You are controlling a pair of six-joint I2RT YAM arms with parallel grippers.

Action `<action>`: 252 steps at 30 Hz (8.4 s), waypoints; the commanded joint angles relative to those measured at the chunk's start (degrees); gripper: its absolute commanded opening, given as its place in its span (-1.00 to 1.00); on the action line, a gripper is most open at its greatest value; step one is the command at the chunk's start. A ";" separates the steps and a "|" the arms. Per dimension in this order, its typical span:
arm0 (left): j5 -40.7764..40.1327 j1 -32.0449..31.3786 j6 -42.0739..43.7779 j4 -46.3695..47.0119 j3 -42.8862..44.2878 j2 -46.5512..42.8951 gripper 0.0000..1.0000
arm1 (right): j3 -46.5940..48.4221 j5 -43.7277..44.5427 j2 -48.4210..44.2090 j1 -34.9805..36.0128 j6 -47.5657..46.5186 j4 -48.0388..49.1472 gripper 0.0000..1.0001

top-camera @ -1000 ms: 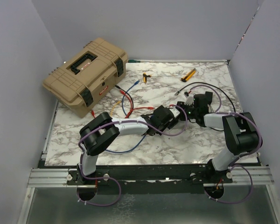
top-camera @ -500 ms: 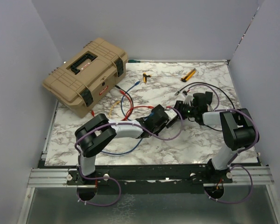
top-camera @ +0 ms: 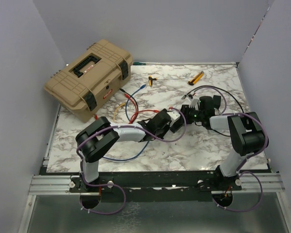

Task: Insert the plug into the switch port
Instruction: Insert the connector into the switch port, then move the connector to the center of the board, then pick up the connector from the center of the board.

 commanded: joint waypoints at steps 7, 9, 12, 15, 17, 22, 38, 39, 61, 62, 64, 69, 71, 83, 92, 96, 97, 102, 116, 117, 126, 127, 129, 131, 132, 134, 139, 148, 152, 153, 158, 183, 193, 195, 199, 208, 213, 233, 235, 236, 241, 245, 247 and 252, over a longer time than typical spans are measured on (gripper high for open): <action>4.76 1.99 1.22 -2.14 4.52 -1.33 -1.00 | 2.23 -10.66 2.46 7.07 -2.75 -9.01 0.01; 2.57 2.06 0.90 -1.63 4.23 -1.81 -1.00 | 2.81 -11.50 3.01 7.66 -2.99 -9.43 0.01; 1.29 2.09 0.15 1.94 2.89 -2.71 -1.00 | 3.30 -13.59 3.87 8.53 -3.17 -9.31 0.00; 1.51 2.00 -0.22 6.74 1.11 -3.62 -1.00 | 4.06 -13.78 4.09 9.40 -4.14 -10.61 0.00; 1.49 1.99 0.11 9.18 0.52 -3.81 -1.00 | 4.34 -14.39 4.28 9.85 -4.44 -11.05 0.00; 1.38 1.65 0.81 14.11 -0.13 -4.48 -1.00 | 5.19 -17.51 4.99 11.33 -5.01 -11.64 0.00; -6.58 2.00 -1.15 16.83 -1.78 -5.10 -1.00 | 6.51 -20.31 5.12 13.66 -7.07 -13.92 -0.01; -6.11 1.98 -1.26 16.56 -2.48 -5.28 -1.00 | 6.43 -18.96 4.88 13.62 -7.07 -14.11 -0.01; -6.97 2.00 -3.69 6.47 -14.32 -14.09 -0.22 | 7.14 36.91 -19.94 10.96 -1.79 -28.20 0.43; -6.77 2.00 -3.75 6.60 -14.76 -14.57 -0.16 | 8.15 38.65 -19.76 10.61 -2.07 -29.72 0.43; -6.58 2.00 -3.90 6.63 -15.55 -15.90 -0.06 | 9.98 42.77 -19.37 9.72 -2.52 -32.47 0.44; -8.97 2.00 -4.74 6.32 -18.39 -22.42 0.25 | 13.23 49.69 -18.36 4.91 -2.70 -37.22 0.48; -10.59 2.00 -5.18 6.70 -19.88 -25.47 0.70 | 14.36 51.55 -17.53 2.23 -2.80 -38.21 0.48; -26.72 2.04 -6.91 10.77 -27.21 -35.97 0.98 | 23.34 56.76 -4.74 -7.58 -0.36 -41.34 0.79; -26.85 2.01 -6.24 11.68 -28.36 -38.10 0.98 | 27.25 57.57 1.63 -8.21 0.75 -43.41 0.93; -27.21 2.00 -5.93 11.59 -28.23 -37.59 0.98 | 28.41 59.45 3.48 -8.60 0.73 -43.51 0.97; -27.05 2.03 -5.86 11.64 -28.12 -37.29 0.98 | 28.88 59.70 4.13 -8.91 0.75 -43.92 0.97; -26.62 2.02 -5.79 11.55 -27.80 -36.25 0.98 | 29.16 61.81 6.41 -10.53 -0.23 -43.72 0.97; -25.94 2.05 -5.59 11.13 -26.95 -34.04 0.98 | 28.10 53.14 12.56 -14.80 -2.96 -40.91 0.64; -25.96 1.99 -5.59 11.05 -26.82 -33.91 0.98 | 28.02 52.89 12.59 -14.84 -3.13 -40.64 0.50; -25.98 1.97 -5.59 10.92 -26.74 -33.79 0.98 | 30.83 49.85 9.20 -14.89 -5.79 -41.01 -0.97; -25.99 2.00 -5.60 10.94 -26.74 -33.79 0.98 | 31.55 49.12 8.38 -14.89 -6.18 -41.27 -0.99; -25.95 1.98 -5.59 10.90 -26.76 -33.80 0.98 | 32.41 47.52 6.21 -14.85 -6.68 -41.34 -0.99; -26.17 2.00 -5.50 10.90 -26.69 -33.79 0.98 | 33.50 45.96 3.30 -14.89 -7.02 -42.04 -0.99; -26.09 2.00 -5.55 10.89 -26.73 -33.80 0.98 | 34.22 45.21 2.12 -14.85 -7.21 -42.45 -0.99; -26.07 2.00 -5.50 10.86 -26.72 -33.88 0.98 | 35.63 43.41 -0.31 -14.89 -7.74 -43.32 -0.99; -26.15 2.00 -5.53 10.69 -26.61 -33.88 0.98 | 40.21 37.50 -5.76 -14.89 -9.70 -45.65 -0.99; -26.20 1.98 -5.50 10.43 -26.35 -33.45 0.98 | 50.64 30.05 -10.24 -14.10 -10.92 -50.21 -0.99; -26.58 2.00 -5.42 10.42 -26.32 -33.06 0.98 | 55.18 28.74 -10.79 -12.00 -11.06 -51.94 -0.99; -26.62 2.00 -5.41 10.46 -26.23 -32.94 0.98 | 56.05 28.35 -10.97 -11.49 -11.08 -52.24 -0.99; -26.50 2.00 -5.43 10.33 -26.07 -32.40 0.98 | 59.72 25.98 -11.88 -8.78 -10.71 -53.66 -1.00; -26.82 2.04 -5.59 10.13 -26.18 -33.46 0.98 | 42.73 17.38 -14.95 -0.60 -8.98 -48.97 -0.99; -27.11 2.00 -5.93 9.98 -26.90 -35.53 0.98 | 31.72 10.62 -15.41 3.72 -9.01 -57.75 -0.99; -27.27 1.98 -5.95 9.98 -26.95 -35.64 0.98 | 29.06 9.78 -15.96 3.90 -8.28 -59.13 -0.99; -27.25 1.96 -5.99 9.98 -26.86 -35.52 0.98 | 23.53 7.60 -16.52 4.48 -7.23 -61.50 -0.99; -26.99 2.00 -6.03 10.06 -26.62 -34.53 0.98 | 15.17 12.71 -15.12 4.86 -4.97 -64.31 -0.85; -26.71 2.00 -6.05 10.07 -26.47 -33.66 0.98 | 14.32 13.47 -14.30 5.23 -4.45 -63.72 -0.48; -27.07 2.00 -5.82 10.06 -26.42 -33.60 0.98 | 16.32 43.33 -16.37 4.67 1.51 -59.46 0.01; -27.14 1.98 -5.77 10.09 -26.42 -33.86 0.98 | 15.35 44.91 -15.47 4.28 1.30 -56.51 -0.04; -27.13 2.00 -5.76 10.07 -26.51 -33.94 0.98 | 14.94 45.27 -14.92 4.18 1.14 -55.00 -0.04; -27.16 2.00 -5.68 10.01 -26.55 -34.23 0.98 | 14.24 47.21 -10.19 3.63 0.48 -49.67 -0.10; -27.29 1.93 -5.68 9.98 -26.60 -34.24 0.98 | 13.37 49.56 -8.02 3.00 -0.13 -45.95 -0.22; -27.37 1.97 -5.60 9.99 -26.55 -34.11 0.98 | 13.29 49.55 -6.97 2.49 -0.69 -45.13 -0.26; -27.16 2.00 -5.59 10.04 -26.45 -33.80 0.98 | 12.80 49.89 -6.19 2.12 -1.72 -44.59 -0.35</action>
